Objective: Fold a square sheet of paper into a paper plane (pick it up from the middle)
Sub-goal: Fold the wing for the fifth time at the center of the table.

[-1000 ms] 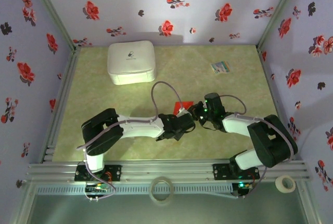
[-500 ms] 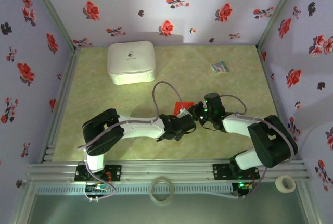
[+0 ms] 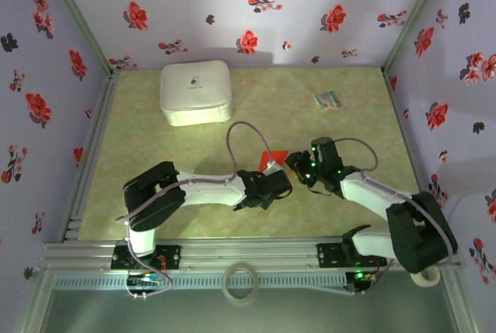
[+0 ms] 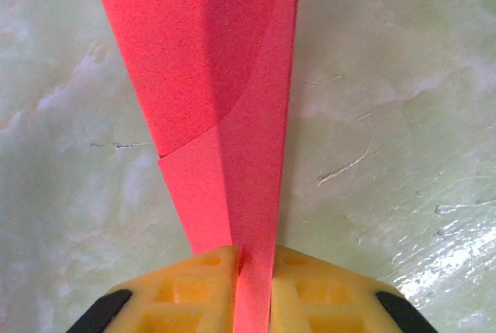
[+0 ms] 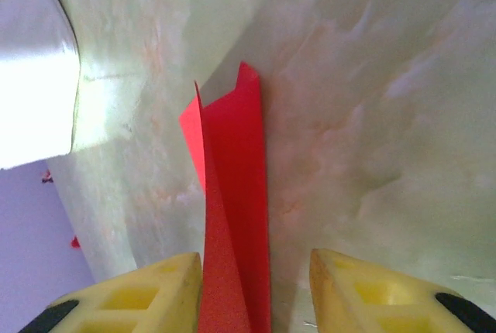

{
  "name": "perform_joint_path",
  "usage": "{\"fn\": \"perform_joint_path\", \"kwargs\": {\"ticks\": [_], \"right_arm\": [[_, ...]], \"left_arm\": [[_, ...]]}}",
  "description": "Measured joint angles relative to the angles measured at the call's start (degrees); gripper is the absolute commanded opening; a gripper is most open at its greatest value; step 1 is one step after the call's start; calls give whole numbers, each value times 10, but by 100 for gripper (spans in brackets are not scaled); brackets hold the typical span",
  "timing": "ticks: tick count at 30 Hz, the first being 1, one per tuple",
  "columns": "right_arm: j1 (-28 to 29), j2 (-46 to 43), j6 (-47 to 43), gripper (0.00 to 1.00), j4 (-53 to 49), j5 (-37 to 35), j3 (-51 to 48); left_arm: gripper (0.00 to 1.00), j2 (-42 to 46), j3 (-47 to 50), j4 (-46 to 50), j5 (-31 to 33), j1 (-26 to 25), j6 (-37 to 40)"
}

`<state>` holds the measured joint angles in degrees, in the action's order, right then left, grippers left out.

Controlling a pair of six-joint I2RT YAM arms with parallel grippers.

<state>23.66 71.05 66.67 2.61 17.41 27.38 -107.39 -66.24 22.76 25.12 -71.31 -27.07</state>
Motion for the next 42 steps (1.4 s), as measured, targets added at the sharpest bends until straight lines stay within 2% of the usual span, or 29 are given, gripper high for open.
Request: {"fn": "perform_joint_path", "kwargs": {"ticks": [8,19,27,35,42], "right_arm": [[-32,-69,-29,46,-71,-28,-1],[-32,-66,-37,46,-80,-29,-5],[-32,-107,-47,44,-72,-33,-30],[-32,-165,-73,43,-54,-37,-44],[-32,-179,-91,45,-50,-37,-47]], "left_arm": [[14,-23,-1,-6,4,-1,-4],[14,10,66,-104,-8,3,2],[14,44,119,-182,-109,39,0],[14,66,172,-267,-223,88,-38],[13,69,196,-319,-290,116,-67]]}}
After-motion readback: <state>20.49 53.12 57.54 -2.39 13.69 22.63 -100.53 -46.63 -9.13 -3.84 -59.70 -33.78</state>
